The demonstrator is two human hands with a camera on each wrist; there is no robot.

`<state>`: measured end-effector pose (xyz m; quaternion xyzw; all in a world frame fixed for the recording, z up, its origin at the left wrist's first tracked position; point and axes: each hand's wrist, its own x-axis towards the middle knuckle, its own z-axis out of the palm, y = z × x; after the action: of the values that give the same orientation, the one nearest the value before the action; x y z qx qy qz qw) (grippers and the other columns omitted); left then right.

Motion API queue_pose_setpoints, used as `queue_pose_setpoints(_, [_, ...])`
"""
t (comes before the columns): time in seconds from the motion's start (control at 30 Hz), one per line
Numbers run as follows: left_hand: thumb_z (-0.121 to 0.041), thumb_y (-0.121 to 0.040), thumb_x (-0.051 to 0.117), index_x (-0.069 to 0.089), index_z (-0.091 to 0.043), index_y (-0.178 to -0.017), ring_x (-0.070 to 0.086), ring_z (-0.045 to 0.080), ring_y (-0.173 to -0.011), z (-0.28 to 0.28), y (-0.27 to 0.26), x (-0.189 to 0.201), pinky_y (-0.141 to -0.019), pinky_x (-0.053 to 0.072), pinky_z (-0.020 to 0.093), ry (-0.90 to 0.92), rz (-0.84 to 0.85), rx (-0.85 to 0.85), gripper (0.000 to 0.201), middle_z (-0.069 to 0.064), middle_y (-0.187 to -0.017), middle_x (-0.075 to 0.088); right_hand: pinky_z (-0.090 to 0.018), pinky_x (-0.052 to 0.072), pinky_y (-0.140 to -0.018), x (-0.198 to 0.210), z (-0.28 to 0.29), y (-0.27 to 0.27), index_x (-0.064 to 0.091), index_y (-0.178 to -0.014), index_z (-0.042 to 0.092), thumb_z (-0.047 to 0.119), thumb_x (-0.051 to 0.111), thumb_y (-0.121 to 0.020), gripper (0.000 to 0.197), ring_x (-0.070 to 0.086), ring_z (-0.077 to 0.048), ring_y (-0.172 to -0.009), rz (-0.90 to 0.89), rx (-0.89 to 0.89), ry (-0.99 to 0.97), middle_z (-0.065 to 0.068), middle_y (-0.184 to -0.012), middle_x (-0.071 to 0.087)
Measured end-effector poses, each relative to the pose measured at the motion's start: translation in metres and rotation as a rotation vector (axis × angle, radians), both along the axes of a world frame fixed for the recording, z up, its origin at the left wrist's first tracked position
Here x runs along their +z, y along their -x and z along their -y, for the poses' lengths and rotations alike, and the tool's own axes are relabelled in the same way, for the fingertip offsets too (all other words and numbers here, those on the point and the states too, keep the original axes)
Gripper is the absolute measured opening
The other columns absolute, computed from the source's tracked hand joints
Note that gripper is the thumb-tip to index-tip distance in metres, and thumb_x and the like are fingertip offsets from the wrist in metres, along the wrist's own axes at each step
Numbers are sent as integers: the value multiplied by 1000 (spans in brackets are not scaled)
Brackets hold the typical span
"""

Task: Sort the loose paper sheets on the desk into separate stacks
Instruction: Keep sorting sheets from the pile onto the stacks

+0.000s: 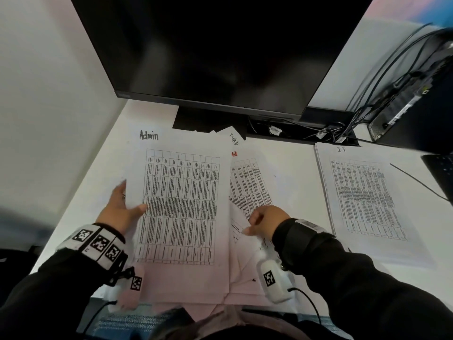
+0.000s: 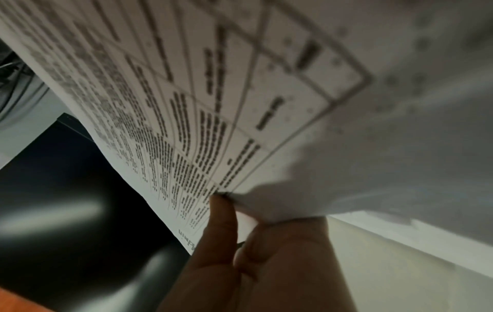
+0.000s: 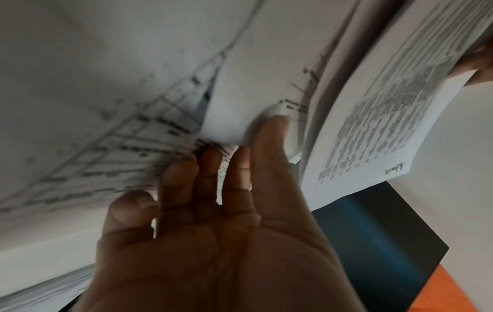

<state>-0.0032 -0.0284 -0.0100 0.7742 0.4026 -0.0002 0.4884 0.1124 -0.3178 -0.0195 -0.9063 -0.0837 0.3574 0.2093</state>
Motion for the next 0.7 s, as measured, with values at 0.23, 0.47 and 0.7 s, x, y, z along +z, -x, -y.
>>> queue_pose_setpoints(0.23, [-34, -93, 50, 51, -3, -121, 55, 32, -100, 0, -2, -2, -86, 42, 37, -195, -154, 3, 42, 16, -113, 61, -22, 39, -72, 8, 14, -19, 43, -67, 24, 23, 66, -84, 28, 51, -18, -82, 113, -118, 32, 0, -91, 55])
queue_pose_setpoints(0.47, [-34, -96, 43, 40, -1, -135, 45, 35, -124, 16, -14, -1, -96, 37, 36, -218, -344, -34, 52, 21, -137, 47, -21, 41, -56, 27, 42, -14, 50, -74, 19, 43, 64, -83, 29, 51, -13, -56, -147, 46, 232, 1, -70, 61])
queue_pose_setpoints(0.7, [-33, -96, 42, 27, -3, -142, 36, 35, -131, 56, -32, -7, -101, 33, 38, -99, -384, -20, 57, 19, -147, 32, -26, 34, -105, 20, 49, -38, 51, -131, 9, 26, 53, -93, 41, 49, -24, -123, 123, -154, 64, -9, -133, 54])
